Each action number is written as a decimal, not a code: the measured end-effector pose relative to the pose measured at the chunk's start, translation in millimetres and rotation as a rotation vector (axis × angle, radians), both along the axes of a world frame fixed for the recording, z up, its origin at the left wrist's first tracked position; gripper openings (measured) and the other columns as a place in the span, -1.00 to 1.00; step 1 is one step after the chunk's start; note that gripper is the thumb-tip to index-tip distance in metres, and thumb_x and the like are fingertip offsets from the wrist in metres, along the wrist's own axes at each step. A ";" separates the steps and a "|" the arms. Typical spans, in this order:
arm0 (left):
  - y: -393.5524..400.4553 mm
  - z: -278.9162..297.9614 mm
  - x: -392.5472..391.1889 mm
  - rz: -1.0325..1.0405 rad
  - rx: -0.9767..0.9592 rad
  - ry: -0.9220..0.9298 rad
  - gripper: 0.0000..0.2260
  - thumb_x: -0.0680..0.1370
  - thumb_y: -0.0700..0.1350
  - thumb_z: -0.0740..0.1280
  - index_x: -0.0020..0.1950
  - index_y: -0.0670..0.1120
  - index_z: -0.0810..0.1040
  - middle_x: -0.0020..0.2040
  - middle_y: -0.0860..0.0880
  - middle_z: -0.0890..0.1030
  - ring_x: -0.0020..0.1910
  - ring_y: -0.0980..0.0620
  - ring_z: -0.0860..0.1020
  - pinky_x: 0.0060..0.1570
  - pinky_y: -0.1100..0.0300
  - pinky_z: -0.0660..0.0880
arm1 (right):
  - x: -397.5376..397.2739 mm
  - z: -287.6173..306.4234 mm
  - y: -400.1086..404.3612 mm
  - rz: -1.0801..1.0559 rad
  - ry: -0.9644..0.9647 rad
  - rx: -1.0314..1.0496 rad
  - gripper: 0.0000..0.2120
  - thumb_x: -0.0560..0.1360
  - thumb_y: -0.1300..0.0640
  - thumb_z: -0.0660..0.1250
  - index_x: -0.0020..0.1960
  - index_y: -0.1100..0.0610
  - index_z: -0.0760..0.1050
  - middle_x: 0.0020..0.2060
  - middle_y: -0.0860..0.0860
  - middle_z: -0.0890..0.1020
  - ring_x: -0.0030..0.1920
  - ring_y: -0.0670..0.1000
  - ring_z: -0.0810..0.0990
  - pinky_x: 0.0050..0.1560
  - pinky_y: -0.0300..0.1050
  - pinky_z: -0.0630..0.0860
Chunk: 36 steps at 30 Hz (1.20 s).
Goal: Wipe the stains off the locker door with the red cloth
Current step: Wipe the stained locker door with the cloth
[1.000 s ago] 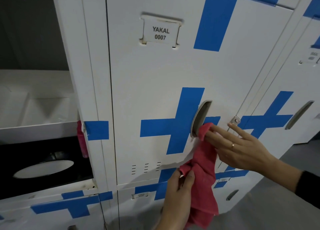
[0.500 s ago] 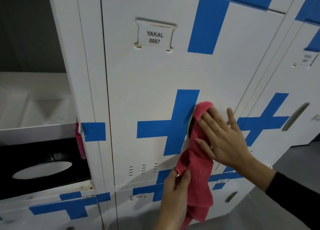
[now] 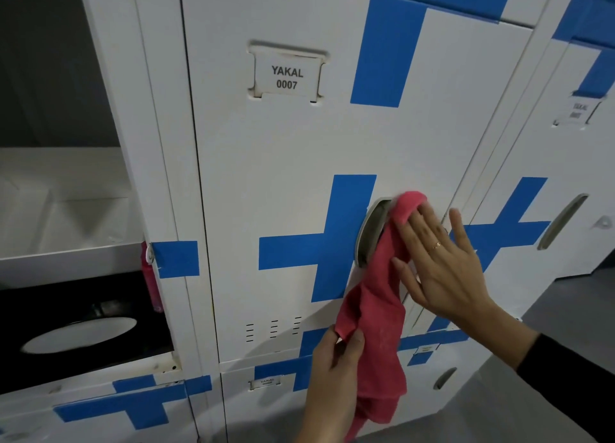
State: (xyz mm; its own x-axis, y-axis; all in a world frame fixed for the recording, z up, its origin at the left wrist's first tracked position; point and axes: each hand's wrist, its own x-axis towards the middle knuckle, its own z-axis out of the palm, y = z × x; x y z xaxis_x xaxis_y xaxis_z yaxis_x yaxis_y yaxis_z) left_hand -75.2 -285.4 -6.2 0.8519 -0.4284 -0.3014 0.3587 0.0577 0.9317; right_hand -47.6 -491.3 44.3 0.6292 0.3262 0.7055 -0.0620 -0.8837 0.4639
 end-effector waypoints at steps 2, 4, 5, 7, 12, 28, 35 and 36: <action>-0.1 -0.3 1.9 0.016 0.015 0.003 -0.59 0.51 0.08 0.26 0.36 0.07 0.40 0.33 0.04 0.46 0.29 0.02 0.43 0.37 0.04 0.33 | 6.7 7.0 7.9 0.033 -0.031 0.036 -0.41 0.61 -0.07 0.02 0.53 0.22 0.05 0.49 0.15 0.18 0.56 0.07 -0.02 0.52 0.20 -0.10; 0.4 -0.8 3.1 0.026 0.021 0.010 -0.57 0.51 0.09 0.27 0.37 0.06 0.39 0.33 0.04 0.45 0.30 0.02 0.43 0.37 0.02 0.33 | 11.6 5.5 13.1 0.052 -0.045 0.051 -0.41 0.61 -0.07 0.04 0.53 0.21 0.03 0.50 0.14 0.17 0.56 0.08 -0.03 0.51 0.20 -0.12; 0.4 -1.0 2.7 0.027 0.018 0.012 -0.58 0.51 0.08 0.27 0.36 0.06 0.40 0.33 0.04 0.46 0.29 0.02 0.44 0.37 0.02 0.34 | 13.1 2.5 13.0 0.050 -0.045 0.044 -0.41 0.61 -0.06 0.05 0.53 0.21 0.04 0.50 0.13 0.17 0.56 0.08 -0.04 0.51 0.21 -0.12; 0.0 -2.5 1.8 0.019 0.001 0.019 -0.62 0.51 0.06 0.28 0.33 0.07 0.44 0.29 0.04 0.50 0.26 0.04 0.47 0.35 0.03 0.36 | 12.8 -6.4 8.3 0.037 -0.021 0.002 -0.43 0.61 -0.07 0.03 0.53 0.19 0.06 0.50 0.10 0.16 0.56 0.09 -0.03 0.51 0.23 -0.12; -0.6 -5.4 -2.0 0.003 -0.024 0.019 -0.70 0.52 0.04 0.30 0.24 0.11 0.51 0.21 0.07 0.54 0.18 0.10 0.51 0.28 0.13 0.42 | -5.1 -36.5 -21.5 -0.019 0.139 -0.156 -0.48 0.64 -0.09 -0.06 0.51 0.15 0.10 0.45 0.15 0.25 0.56 0.08 -0.05 0.51 0.24 -0.11; -0.7 -10.8 2.6 0.351 -0.199 0.037 -0.72 0.55 -0.12 0.26 0.26 0.04 0.52 0.11 0.03 0.63 0.09 0.09 0.57 -0.06 0.33 0.50 | 21.3 -38.6 68.9 0.155 -0.011 0.433 -0.36 0.63 -0.17 -0.07 0.58 0.14 -0.13 0.56 0.01 -0.05 0.56 0.11 -0.08 0.51 0.16 -0.23; 1.4 -10.4 0.3 0.501 -0.090 0.029 -0.70 0.56 -0.15 0.26 0.29 -0.07 0.50 0.11 -0.13 0.58 -0.12 0.07 0.52 -0.30 0.37 0.40 | 0.3 -84.9 72.8 0.236 0.084 0.549 -0.43 0.64 -0.08 0.02 0.56 0.15 0.06 0.54 0.06 0.18 0.54 0.11 0.10 0.51 0.25 -0.05; -0.2 -9.8 -1.3 0.503 -0.083 0.024 -0.70 0.56 -0.16 0.26 0.29 -0.08 0.50 0.13 -0.16 0.58 -0.12 0.07 0.51 -0.27 0.36 0.37 | -2.1 -86.7 70.8 0.268 0.071 0.551 -0.46 0.63 -0.03 0.07 0.54 0.17 0.13 0.52 0.06 0.24 0.53 0.12 0.14 0.49 0.28 0.03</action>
